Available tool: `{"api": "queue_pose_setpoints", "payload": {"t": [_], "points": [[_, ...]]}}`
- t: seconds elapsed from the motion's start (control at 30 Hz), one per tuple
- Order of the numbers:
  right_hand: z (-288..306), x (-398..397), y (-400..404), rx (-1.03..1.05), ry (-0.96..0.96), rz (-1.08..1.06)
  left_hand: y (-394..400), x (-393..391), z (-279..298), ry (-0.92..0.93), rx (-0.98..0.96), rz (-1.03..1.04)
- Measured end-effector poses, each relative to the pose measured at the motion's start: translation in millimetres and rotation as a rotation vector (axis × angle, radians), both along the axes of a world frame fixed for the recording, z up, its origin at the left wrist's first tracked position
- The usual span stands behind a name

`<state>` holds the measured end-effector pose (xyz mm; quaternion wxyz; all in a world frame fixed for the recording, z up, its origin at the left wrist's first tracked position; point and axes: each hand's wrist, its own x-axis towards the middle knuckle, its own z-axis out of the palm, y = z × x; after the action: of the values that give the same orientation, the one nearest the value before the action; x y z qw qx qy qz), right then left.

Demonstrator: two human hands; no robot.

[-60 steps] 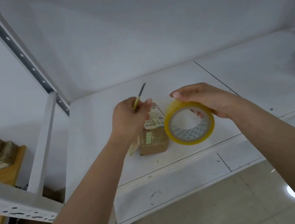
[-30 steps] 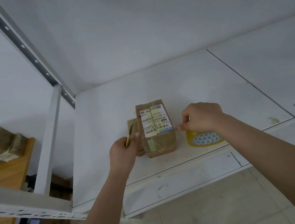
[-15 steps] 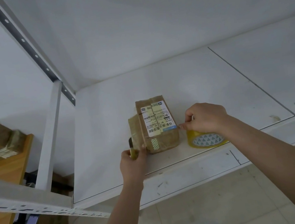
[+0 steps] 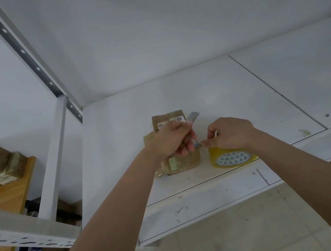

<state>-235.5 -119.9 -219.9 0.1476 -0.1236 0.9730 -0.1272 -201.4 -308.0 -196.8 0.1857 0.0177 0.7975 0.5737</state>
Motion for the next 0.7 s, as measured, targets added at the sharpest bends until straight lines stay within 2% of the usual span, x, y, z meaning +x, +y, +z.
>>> {"api": "queue_pose_setpoints", "payload": {"t": [0.1, 0.17, 0.27, 0.33, 0.4, 0.5, 0.57, 0.63, 0.7], "points": [[6.1, 2.5, 7.1, -0.183, -0.178, 0.043, -2.4, 4.5, -27.9, -0.094, -0.063, -0.003], [12.6, 5.2, 11.6, -0.277, -0.297, 0.098, -2.7, 17.2, -48.4, -0.042, -0.084, 0.008], [19.2, 10.2, 16.3, -0.229, -0.371, 0.175, -1.0, 26.5, -63.2, 0.121, -0.079, 0.05], [19.5, 14.1, 18.2, -0.214, -0.404, 0.187, -0.9, 26.0, -62.9, 0.127, -0.037, 0.08], [17.6, 17.1, 20.3, -0.165, -0.358, 0.166, -0.7, 25.1, -61.7, 0.118, -0.023, 0.082], [16.0, 19.6, 26.6, 0.096, -0.199, 0.107, -1.8, 25.3, -63.0, 0.129, -0.067, 0.035], [11.9, 19.9, 31.4, 0.215, -0.186, 0.067, -2.7, 23.3, -62.8, 0.111, -0.071, 0.007], [9.1, 20.3, 34.2, 0.24, -0.186, 0.052, -3.4, 21.4, -60.5, 0.07, -0.07, -0.032], [8.6, 20.6, 35.4, 0.204, -0.183, 0.053, -3.9, 20.8, -55.7, 0.043, -0.15, -0.122]]}}
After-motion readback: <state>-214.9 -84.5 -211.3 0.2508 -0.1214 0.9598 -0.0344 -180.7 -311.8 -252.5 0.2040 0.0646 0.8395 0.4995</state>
